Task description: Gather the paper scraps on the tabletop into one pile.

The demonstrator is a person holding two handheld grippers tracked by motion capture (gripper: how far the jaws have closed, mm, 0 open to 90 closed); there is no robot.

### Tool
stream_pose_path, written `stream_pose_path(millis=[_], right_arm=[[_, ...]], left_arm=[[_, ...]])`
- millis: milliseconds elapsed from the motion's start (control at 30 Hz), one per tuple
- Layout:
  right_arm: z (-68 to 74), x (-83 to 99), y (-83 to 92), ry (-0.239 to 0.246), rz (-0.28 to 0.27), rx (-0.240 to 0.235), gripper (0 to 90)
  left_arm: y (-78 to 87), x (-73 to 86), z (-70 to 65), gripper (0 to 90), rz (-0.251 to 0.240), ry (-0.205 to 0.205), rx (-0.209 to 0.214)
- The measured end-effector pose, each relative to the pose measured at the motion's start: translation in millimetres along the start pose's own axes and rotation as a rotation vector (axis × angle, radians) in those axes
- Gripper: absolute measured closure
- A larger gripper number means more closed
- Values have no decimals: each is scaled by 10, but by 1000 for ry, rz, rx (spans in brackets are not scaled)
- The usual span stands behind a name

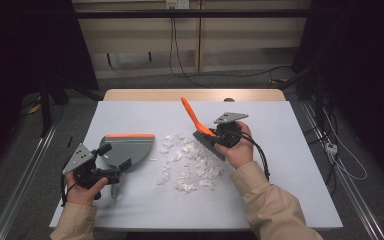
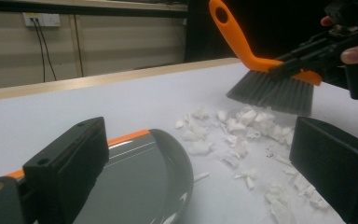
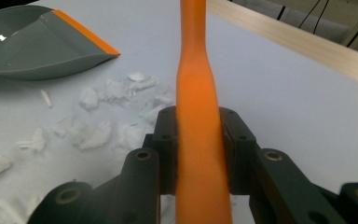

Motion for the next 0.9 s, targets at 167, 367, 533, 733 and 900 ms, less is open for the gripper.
stream_pose_path(millis=[167, 367, 533, 733, 900], right_arm=[[-134, -76, -166, 30, -26, -34, 718], [-215, -170, -411, 86, -65, -83, 719], [-222, -193, -612, 100, -60, -117, 719], [-220, -189, -768, 102, -55, -151, 719], [-214, -164, -883, 112, -51, -176, 719]], left_arm=[[-6, 12, 9, 40, 6, 10, -5], [26, 9, 40, 37, 5, 15, -20], [53, 21, 83, 37, 3, 24, -38], [39, 74, 106, 36, 20, 27, -39], [29, 66, 118, 37, 12, 31, -38]])
Point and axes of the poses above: each handheld gripper's, and its own axes: y roughly backward along the jaws, x roughly out of its underside, z roughly to its left, the point moved 10 cm from there along -y, roughly forward along the jaws, and after that the axes turned 12 degrees about -z, right-handed, at the moved point
